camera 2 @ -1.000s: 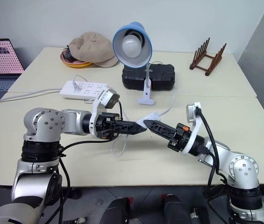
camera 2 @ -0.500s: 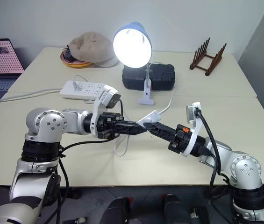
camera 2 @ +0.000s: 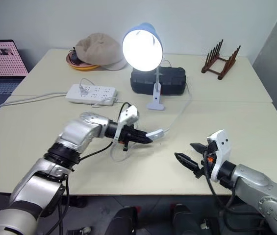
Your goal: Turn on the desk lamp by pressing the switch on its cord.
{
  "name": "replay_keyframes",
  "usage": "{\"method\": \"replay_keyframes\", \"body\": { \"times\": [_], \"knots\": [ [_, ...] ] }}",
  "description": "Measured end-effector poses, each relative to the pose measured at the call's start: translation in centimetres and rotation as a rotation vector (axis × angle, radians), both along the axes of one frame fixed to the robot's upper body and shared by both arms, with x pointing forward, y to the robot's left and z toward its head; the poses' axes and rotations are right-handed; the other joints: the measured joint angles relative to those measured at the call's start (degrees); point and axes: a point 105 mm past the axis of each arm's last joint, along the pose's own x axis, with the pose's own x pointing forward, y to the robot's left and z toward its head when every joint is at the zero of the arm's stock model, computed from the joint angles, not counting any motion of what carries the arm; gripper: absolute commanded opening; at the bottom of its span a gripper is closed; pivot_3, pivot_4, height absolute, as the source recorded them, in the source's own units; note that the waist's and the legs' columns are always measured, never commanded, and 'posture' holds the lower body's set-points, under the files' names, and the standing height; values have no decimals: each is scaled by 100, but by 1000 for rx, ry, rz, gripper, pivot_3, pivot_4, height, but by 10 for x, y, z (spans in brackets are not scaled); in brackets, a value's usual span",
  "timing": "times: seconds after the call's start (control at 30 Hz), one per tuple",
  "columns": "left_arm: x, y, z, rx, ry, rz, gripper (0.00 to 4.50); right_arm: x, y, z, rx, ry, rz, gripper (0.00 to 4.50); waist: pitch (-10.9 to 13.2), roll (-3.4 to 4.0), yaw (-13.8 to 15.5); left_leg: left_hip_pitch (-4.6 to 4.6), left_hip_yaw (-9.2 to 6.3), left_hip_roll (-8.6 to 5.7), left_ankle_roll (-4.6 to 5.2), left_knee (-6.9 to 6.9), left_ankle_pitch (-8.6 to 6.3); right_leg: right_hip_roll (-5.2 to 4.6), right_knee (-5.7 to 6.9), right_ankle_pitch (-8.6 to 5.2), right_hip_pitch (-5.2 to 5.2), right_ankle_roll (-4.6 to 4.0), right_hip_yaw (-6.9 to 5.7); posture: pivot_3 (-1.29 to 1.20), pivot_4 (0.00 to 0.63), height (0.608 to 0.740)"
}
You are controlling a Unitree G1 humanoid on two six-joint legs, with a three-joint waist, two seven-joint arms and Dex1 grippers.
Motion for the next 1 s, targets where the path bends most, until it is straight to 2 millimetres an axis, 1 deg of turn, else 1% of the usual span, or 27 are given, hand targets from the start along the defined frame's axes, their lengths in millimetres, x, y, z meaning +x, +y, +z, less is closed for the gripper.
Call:
{"method": "replay_keyframes", "body": {
  "times": [0.03, 0.07, 0.1, 0.17, 0.2, 0.23, 0.3, 0.33, 0.4, 0.43, 0.5, 0.53, 0.57, 0.63, 0.67, 0.7, 0.77, 0.8, 0.87, 0.93, 1.0],
  "knots": [
    [6, 0, -5, 43, -54, -13, 390, 1, 1, -2, -47, -35, -9, 4464, 0, 0, 0, 0, 0, 0, 0, -1, 0, 1, 1, 0, 0, 0, -1, 0, 150, 740],
    [8, 1, -7, 56, -72, -16, 390, 2, 2, -3, -57, -46, -12, 4464, 0, 0, 0, -2, 0, 0, 0, -2, 0, 1, 1, 0, -1, 0, -1, 0, 150, 740],
    [10, 2, -8, 69, -96, -21, 739, 2, 3, -3, -73, -60, -15, 4487, 0, 0, -1, -5, 1, 0, 0, -3, 0, 1, 1, 0, -3, 0, 0, 0, 150, 740],
    [14, 0, -7, 86, -140, -47, 1197, 4, 5, -5, -101, -81, -18, 4500, 0, 0, 5, -8, 0, -1, 0, -4, 0, 1, 0, 0, -4, 0, -1, 0, 150, 740],
    [14, -1, -6, 92, -155, -67, 1343, 4, 7, -6, -106, -90, -16, 4500, 0, 0, 6, -9, 0, -1, 0, -3, 0, 1, 0, 0, -3, 1, -1, 0, 150, 740],
    [11, -1, -6, 93, -152, -105, 1551, 4, 8, -7, -108, -98, -12, 4500, 0, -1, 4, -9, 0, -1, 0, -4, 0, 1, 0, 0, -3, 1, -1, 0, 150, 740],
    [9, -1, -5, 91, -142, -128, 1968, 5, 8, -8, -109, -98, -7, 4500, 0, 0, 3, -9, 1, -1, 0, -3, 0, 1, 1, 0, -3, 1, -1, 0, 150, 740],
    [7, 0, -4, 87, -131, -135, 2088, 5, 8, -8, -107, -98, -4, 4500, 1, -1, 2, -9, 0, -1, 0, -3, 0, 1, 1, 0, -3, 1, -1, 0, 150, 740],
    [7, 8, 5, 59, -112, -129, 2534, 6, 7, -11, -109, -93, 12, 4500, 1, -2, -10, -7, -1, 2, 1, -1, 0, 3, 8, 0, -3, 1, -1, 0, 150, 740],
    [7, 10, 8, 57, -112, -127, 2585, 6, 6, -11, -109, -91, 15, 4500, 1, -2, -14, -7, -1, 2, 1, -1, 0, 4, 8, 0, -3, 1, -2, 0, 150, 740],
    [5, 27, 27, 37, -134, -104, 3016, 9, 3, -11, -108, -88, 38, 4500, 1, -1, -42, -1, -1, 5, 1, -1, 0, 6, 15, 0, -3, 1, -1, 0, 150, 740],
    [2, 40, 38, 21, -145, -80, 3232, 11, 1, -9, -108, -91, 59, 4500, 1, -1, -65, 1, -1, 7, 1, -3, 0, 6, 17, -1, -2, 0, -1, 0, 150, 740],
    [1, 45, 42, 11, -151, -68, 3364, 12, -1, -9, -110, -91, 66, 4500, 1, -1, -70, 4, -1, 7, 1, -3, 0, 6, 18, -1, -2, 0, -1, 0, 150, 740],
    [-5, 57, 50, -8, -152, -26, 3808, 13, -3, -9, -101, -81, 93, 4500, 1, -1, -50, 5, -7, 7, 1, -3, 0, 7, 22, -2, 2, -1, -5, 0, 150, 740],
    [-14, 68, 51, -25, -136, 9, 4047, 14, -2, -9, -91, -72, 140, 4500, 2, 1, -67, 5, -4, 7, 1, -3, 0, 7, 21, -2, 2, -1, -1, 0, 150, 740],
    [-20, 76, 50, -32, -116, 36, 4313, 16, -5, -9, -97, -67, 156, 4500, 2, 1, -79, 6, -1, 8, 1, -2, 0, 5, 21, -2, 2, -1, -1, 0, 150, 740],
    [-29, 91, 49, -35, -85, 107, 4464, 19, -12, -10, -106, -52, 181, 4500, 5, -3, -72, 6, -5, 9, 1, 0, 0, 5, 24, -2, 2, -1, -6, 0, 150, 740],
    [-31, 97, 50, -46, -101, 162, 4464, 21, -13, -10, -104, -44, 202, 4500, 5, -3, -68, 9, -6, 9, 1, 1, 0, 6, 23, -2, 3, 0, -6, 0, 150, 740],
    [-31, 103, 53, -71, -133, 252, 4464, 27, -16, -10, -108, -35, 227, 4500, 5, -4, -47, 11, -6, 8, 1, 5, 0, 5, 26, -2, 7, 0, -6, 0, 150, 740],
    [-35, 111, 53, -98, -142, 341, 4464, 33, -24, -11, -133, -36, 239, 4500, 4, -6, -10, 15, -8, 8, 0, 8, 0, 4, 24, -1, 14, 0, -9, 0, 150, 740],
    [-38, 113, 50, -101, -140, 366, 4464, 35, -28, -15, -138, -23, 239, 4500, 4, -6, 10, 15, -8, 7, 0, 8, 0, 3, 23, -2, 14, 0, -9, 0, 150, 740]
  ]
}}
